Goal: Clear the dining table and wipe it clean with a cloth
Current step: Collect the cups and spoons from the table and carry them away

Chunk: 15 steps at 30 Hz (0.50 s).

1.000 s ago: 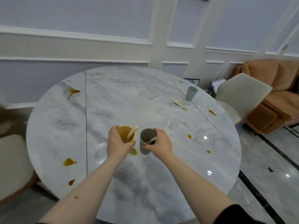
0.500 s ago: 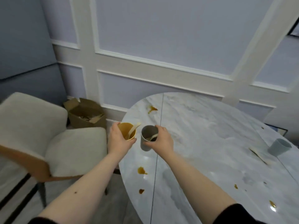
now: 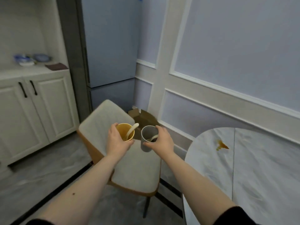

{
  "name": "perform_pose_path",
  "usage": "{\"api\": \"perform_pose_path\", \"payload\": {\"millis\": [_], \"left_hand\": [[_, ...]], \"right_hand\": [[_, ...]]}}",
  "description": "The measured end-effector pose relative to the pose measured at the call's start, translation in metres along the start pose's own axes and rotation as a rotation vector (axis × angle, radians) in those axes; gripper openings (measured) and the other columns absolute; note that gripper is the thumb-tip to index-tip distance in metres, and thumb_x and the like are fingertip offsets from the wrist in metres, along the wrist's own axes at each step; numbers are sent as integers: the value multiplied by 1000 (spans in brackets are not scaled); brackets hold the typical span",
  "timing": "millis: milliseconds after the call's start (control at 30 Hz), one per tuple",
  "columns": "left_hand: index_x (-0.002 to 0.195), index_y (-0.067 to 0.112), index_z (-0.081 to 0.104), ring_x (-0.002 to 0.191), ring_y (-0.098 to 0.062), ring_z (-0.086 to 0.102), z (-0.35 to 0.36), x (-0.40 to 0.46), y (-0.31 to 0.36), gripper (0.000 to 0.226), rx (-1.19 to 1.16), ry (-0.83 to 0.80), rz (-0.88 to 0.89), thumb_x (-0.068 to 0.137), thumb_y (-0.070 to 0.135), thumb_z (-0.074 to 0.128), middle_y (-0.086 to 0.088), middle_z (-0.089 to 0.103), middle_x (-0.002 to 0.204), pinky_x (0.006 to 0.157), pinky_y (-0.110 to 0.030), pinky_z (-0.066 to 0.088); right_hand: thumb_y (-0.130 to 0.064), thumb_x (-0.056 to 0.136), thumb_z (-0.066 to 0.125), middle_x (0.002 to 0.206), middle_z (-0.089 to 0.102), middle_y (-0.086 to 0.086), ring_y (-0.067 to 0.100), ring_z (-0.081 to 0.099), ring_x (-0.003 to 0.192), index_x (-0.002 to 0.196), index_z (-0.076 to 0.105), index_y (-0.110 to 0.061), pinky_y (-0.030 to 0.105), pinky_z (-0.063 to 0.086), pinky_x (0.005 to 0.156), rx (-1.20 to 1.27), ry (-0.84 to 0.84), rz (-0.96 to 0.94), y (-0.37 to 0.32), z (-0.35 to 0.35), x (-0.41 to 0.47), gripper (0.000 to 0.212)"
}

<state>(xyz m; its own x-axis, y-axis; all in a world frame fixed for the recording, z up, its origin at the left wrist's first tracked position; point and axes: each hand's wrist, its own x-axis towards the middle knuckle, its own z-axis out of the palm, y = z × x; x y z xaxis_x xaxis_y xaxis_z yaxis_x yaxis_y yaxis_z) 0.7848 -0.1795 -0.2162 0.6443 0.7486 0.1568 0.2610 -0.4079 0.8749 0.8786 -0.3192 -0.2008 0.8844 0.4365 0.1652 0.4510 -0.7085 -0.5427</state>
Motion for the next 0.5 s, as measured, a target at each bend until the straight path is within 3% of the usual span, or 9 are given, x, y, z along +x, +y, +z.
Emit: {"api": "perform_pose_path", "payload": {"millis": [267,367,500], "left_hand": [[136,21,29,121,-28,48,-83,115,-57,95,75,279,-105,61,29,86,-6,44,135,95,-42,46],[134,23,29,119,-28,48,-104,156,-71,94,58,356,-135,60,30,87,-5,43,134,94,-45,48],[133,18,32,120,-29,47,-132,212,-83,92,51,453,-182,60,20,87,-8,43,133,97,-44,46]], "right_hand": [[-47,67,79,133,50,-3,19,48,123,137,40,-24,38,44,103,49,-123,-245,-121,89,102,84],[-44,67,80,132,51,-3,18,48,122,136,41,-22,34,44,101,67,-176,-344,-158,113,141,82],[-43,65,81,133,50,-1,19,47,123,138,40,-21,34,42,103,75,-223,-456,-211,142,201,86]]}}
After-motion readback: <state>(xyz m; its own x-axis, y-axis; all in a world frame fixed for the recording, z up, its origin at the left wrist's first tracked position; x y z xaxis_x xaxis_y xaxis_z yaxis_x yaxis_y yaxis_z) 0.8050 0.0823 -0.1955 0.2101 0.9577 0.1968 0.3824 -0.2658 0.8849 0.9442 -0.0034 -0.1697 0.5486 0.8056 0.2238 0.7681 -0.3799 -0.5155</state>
